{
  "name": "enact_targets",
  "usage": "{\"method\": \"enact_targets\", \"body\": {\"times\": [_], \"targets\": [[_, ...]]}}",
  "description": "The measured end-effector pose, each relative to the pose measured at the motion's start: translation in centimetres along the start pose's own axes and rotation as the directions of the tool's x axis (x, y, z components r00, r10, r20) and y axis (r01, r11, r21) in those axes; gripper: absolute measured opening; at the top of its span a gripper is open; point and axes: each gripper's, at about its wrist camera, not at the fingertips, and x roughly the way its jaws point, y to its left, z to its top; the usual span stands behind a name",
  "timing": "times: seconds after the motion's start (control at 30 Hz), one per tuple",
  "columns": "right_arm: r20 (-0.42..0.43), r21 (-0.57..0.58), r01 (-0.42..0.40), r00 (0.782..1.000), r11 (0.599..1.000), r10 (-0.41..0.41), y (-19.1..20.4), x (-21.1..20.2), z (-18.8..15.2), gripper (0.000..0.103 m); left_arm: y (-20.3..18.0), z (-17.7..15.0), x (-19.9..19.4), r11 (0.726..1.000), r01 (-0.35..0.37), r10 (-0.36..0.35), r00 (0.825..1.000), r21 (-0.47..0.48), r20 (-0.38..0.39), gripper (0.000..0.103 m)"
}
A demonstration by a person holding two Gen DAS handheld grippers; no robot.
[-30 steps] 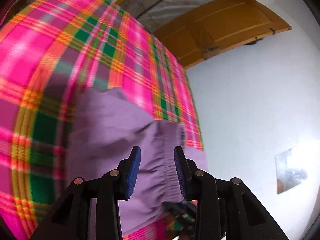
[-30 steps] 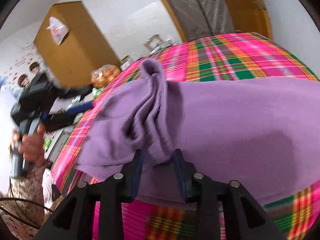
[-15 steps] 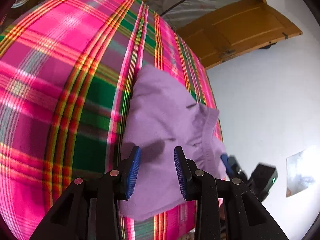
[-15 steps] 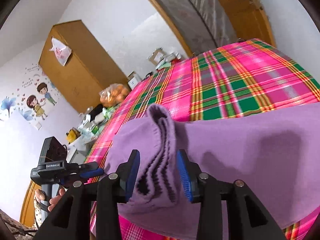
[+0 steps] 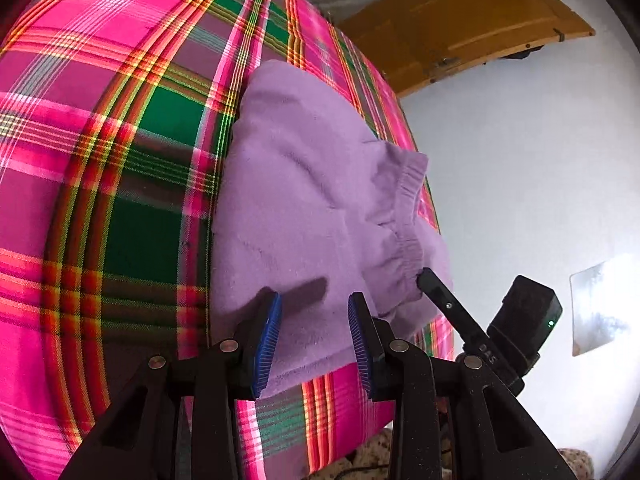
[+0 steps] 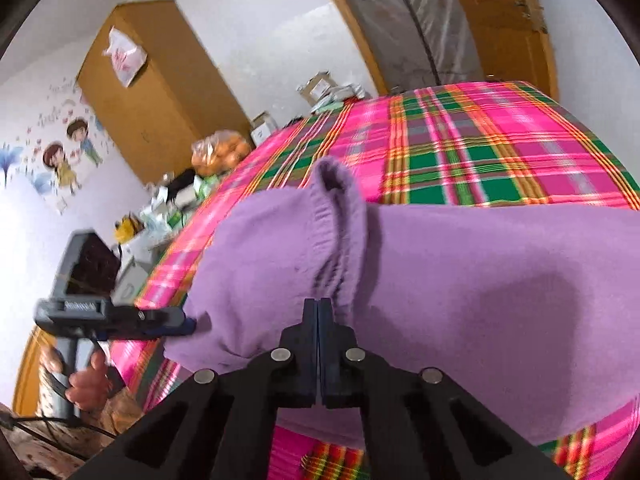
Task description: Fold clothes
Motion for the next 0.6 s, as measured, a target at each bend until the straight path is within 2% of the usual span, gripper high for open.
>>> {"method": "enact_targets", "body": {"times": [0.13,0.27,0.3,0.33,0.4,0.47,0.5,0.53,0.6], "targets": [[0.026,0.066,-0.027,0.999,0.997,0.025,-1.3,-1.5,0.5,0.001,0.1,-0.1,0.0,1.0,0.004,-0.004,1.0,-0.003,-0.002,0.036],[0.003,0.054,-0.062,0.998,0.997,0.062,-0.8,-0.6,0.4,0.004,0.0,0.0,0.1,1.0,0.003,-0.003,1.0,-0.001,-0.004,0.037],[-0.003,0.036,-0.056,0.998,0.998,0.056,-0.4,-0.4,0.4,0.012,-0.1,0.0,0.1,1.0,0.003,-0.003,1.0,-0.001,-0.004,0.037],[-0.009,0.017,-0.049,0.999,0.999,0.05,0.0,-0.1,0.4,0.027,-0.2,0.0,0.1,1.0,0.003,-0.003,1.0,-0.003,-0.002,0.037],[-0.02,-0.021,-0.037,0.999,0.999,0.037,0.8,0.4,0.3,0.035,-0.1,0.0,0.1,1.0,0.003,-0.003,1.0,-0.004,0.0,0.037],[-0.031,-0.059,-0.025,0.999,0.998,0.024,1.5,0.9,0.3,0.032,-0.1,0.0,0.0,1.0,0.001,-0.001,1.0,-0.004,0.001,0.037],[-0.036,-0.078,-0.019,0.999,0.997,0.017,1.9,1.2,0.2,0.013,-0.1,0.0,0.0,1.0,-0.001,0.001,1.0,-0.002,0.0,0.037],[-0.041,-0.097,-0.014,0.999,0.995,0.01,2.3,1.5,0.2,0.004,-0.1,0.0,0.0,1.0,-0.003,0.003,1.0,-0.001,0.0,0.037],[-0.042,-0.095,-0.042,0.998,0.995,0.038,2.4,1.1,0.3,0.004,-0.1,0.0,0.0,1.0,-0.004,0.004,1.0,-0.002,0.001,0.037]]}}
